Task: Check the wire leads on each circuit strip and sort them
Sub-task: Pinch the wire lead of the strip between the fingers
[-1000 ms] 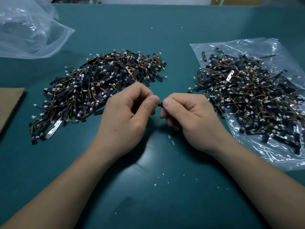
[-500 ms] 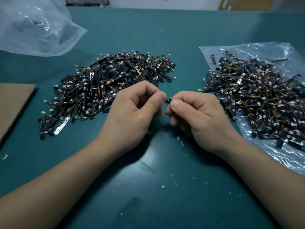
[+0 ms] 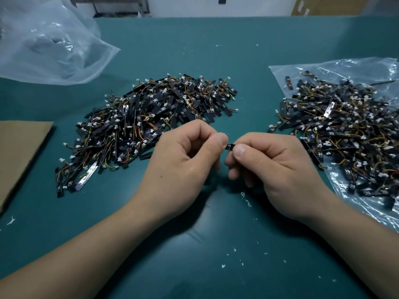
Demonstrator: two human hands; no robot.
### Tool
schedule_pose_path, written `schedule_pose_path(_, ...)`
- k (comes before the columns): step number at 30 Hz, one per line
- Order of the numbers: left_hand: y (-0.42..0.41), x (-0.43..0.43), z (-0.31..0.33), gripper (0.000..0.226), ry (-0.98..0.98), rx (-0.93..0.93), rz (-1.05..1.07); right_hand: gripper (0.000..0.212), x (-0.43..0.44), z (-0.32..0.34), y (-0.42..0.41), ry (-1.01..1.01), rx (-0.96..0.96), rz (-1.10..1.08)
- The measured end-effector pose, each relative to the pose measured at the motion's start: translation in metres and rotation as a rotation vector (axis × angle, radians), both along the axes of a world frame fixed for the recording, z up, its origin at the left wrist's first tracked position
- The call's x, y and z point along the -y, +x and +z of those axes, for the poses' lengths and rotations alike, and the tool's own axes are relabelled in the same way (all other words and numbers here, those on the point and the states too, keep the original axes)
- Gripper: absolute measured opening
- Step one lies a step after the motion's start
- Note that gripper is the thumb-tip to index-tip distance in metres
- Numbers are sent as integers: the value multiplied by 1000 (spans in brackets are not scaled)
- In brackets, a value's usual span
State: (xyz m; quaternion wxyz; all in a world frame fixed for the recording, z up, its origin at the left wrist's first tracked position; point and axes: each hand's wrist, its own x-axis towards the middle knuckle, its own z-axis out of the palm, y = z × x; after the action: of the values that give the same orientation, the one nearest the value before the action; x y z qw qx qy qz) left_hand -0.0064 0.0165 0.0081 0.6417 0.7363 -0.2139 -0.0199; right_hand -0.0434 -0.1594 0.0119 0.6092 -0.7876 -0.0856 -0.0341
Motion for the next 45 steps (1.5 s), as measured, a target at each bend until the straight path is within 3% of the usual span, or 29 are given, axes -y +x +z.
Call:
schedule_pose_path(9, 1, 1, -2, 14, -35, 13, 41, 26, -2, 0, 1, -1, 35, -74)
schedule_pose_path(17, 1, 0, -1, 25, 41, 12, 11, 25, -3, 0, 0, -76, 48, -76)
schedule_pose_path(30, 0, 1, 0, 24, 73, 36, -29, 21, -3, 0, -4, -39, 91, -63)
schedule_pose_path(33, 1, 1, -1, 23, 44, 40, 19, 9, -4, -1, 1, 22, 47, -59)
schedule_pose_path(38, 2, 1, -3, 25, 129, 68, 3, 12, 1, -2, 2, -21, 83, -51)
schedule_pose_path(45, 0, 1, -2, 20, 31, 52, 49, 11, 1, -4, 2, -29, 101, -46)
